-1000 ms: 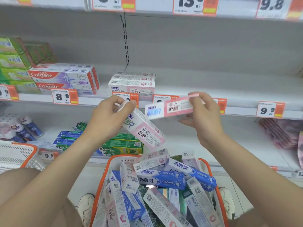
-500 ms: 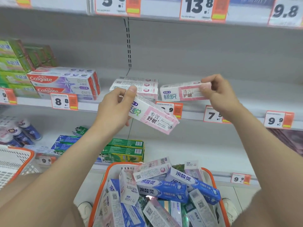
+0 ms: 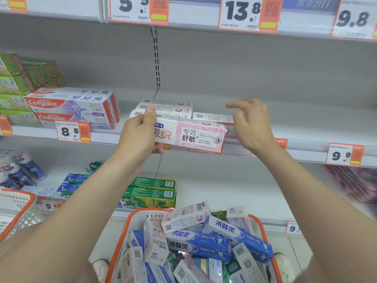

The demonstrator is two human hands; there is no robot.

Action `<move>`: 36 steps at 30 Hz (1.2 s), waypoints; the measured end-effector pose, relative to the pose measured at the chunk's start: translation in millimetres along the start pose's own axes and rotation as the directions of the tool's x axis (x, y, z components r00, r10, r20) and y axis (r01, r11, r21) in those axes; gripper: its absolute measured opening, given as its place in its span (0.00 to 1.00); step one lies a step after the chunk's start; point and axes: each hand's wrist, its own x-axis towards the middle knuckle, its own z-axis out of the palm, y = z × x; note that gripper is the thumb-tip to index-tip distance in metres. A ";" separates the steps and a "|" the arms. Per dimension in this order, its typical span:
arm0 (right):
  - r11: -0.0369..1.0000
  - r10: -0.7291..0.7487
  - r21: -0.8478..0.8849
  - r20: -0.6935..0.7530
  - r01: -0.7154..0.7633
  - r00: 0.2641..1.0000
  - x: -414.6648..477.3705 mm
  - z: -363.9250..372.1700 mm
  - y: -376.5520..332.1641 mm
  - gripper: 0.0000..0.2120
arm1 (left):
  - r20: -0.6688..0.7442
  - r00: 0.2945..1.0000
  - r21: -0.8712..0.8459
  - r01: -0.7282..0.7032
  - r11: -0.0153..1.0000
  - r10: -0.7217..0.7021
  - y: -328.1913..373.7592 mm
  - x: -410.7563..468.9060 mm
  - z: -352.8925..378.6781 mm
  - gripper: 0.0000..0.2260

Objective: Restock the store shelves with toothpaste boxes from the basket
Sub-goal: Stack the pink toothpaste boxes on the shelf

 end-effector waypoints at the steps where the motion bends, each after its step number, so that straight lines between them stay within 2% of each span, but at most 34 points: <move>1: 0.984 -0.027 0.177 0.031 0.021 0.999 -4.8 -1.7 -13.8 0.23 | 0.000 1.000 0.003 0.003 1.000 -0.003 1.6 0.5 -0.6 0.18; 2: 0.948 -0.064 0.317 0.100 0.029 0.993 -12.4 -2.8 -29.3 0.20 | 0.004 1.000 0.008 0.001 1.000 -0.001 3.5 1.2 -1.6 0.18; 3: 0.927 -0.104 0.375 0.181 0.029 0.978 -20.4 -2.7 -40.4 0.18 | 0.012 1.000 0.015 -0.006 1.000 0.006 5.6 2.2 -3.0 0.19; 4: 0.933 -0.164 0.354 0.247 0.069 0.955 -29.0 -1.8 -48.7 0.16 | 0.032 0.999 0.032 -0.020 0.999 0.019 7.8 3.5 -4.9 0.19; 7: 0.932 -0.360 0.079 0.308 0.353 0.881 -42.4 10.4 -53.5 0.15 | 0.112 0.989 0.078 -0.103 0.992 0.094 14.7 9.4 -11.9 0.21; 9: 0.894 -0.385 -0.108 0.309 0.434 0.870 -38.6 19.8 -55.0 0.15 | 0.137 0.984 0.084 -0.126 0.988 0.114 19.5 14.3 -17.7 0.20; 12: 0.869 -0.376 -0.315 0.078 0.381 0.923 -25.1 32.0 -61.4 0.17 | 0.098 0.984 0.102 -0.159 0.982 0.149 22.7 32.4 -25.4 0.17; 13: 0.876 -0.380 -0.325 -0.006 0.357 0.925 -20.8 35.3 -65.0 0.17 | 0.051 0.979 0.181 -0.203 0.962 0.197 21.9 40.6 -28.7 0.16; 15: 0.898 -0.349 -0.318 -0.092 0.305 0.933 -4.9 45.0 -71.2 0.18 | -0.003 0.945 0.419 -0.297 0.858 0.328 18.4 57.1 -36.9 0.15; 16: 0.892 -0.336 -0.348 -0.088 0.288 0.938 7.8 51.3 -74.7 0.19 | 0.020 0.931 0.530 -0.320 0.786 0.365 15.9 63.8 -40.8 0.14; 18: 0.839 -0.343 -0.454 -0.012 0.300 0.939 36.5 67.2 -83.3 0.23 | 0.140 0.929 0.660 -0.346 0.667 0.343 10.1 75.0 -45.1 0.18; 20: 0.789 -0.332 -0.519 0.092 0.330 0.939 64.0 87.4 -92.3 0.29 | 0.232 0.935 0.702 -0.351 0.619 0.267 6.0 81.2 -45.5 0.22; 22: 0.744 -0.318 -0.566 0.169 0.356 0.933 88.5 109.9 -96.0 0.31 | 0.251 0.947 0.714 -0.322 0.621 0.203 0.7 89.1 -45.4 0.22; 23: 0.740 -0.298 -0.570 0.198 0.357 0.934 99.4 119.7 -96.6 0.30 | 0.249 0.953 0.716 -0.300 0.630 0.171 -2.2 93.1 -45.9 0.22; 27: 0.835 -0.117 -0.482 0.315 0.265 0.942 130.6 142.9 -100.5 0.28 | 0.246 0.964 0.716 -0.254 0.650 0.106 -7.6 107.7 -50.0 0.19; 29: 0.852 -0.060 -0.454 0.408 0.260 0.911 139.6 146.8 -99.3 0.27 | 0.262 0.959 0.715 -0.266 0.647 0.105 -6.8 111.7 -49.6 0.18; 32: 0.903 0.018 -0.373 0.530 0.214 0.848 144.6 145.3 -90.7 0.21 | 0.284 0.953 0.709 -0.280 0.648 0.101 -5.2 115.4 -46.6 0.23; 34: 0.949 0.039 -0.279 0.563 0.145 0.826 144.2 144.0 -83.6 0.17 | 0.278 0.955 0.693 -0.274 0.666 0.104 -4.2 118.4 -45.1 0.24; 36: 0.964 0.029 -0.234 0.562 0.125 0.827 143.1 144.7 -79.0 0.18 | 0.272 0.956 0.662 -0.266 0.701 0.107 -2.4 121.2 -43.1 0.20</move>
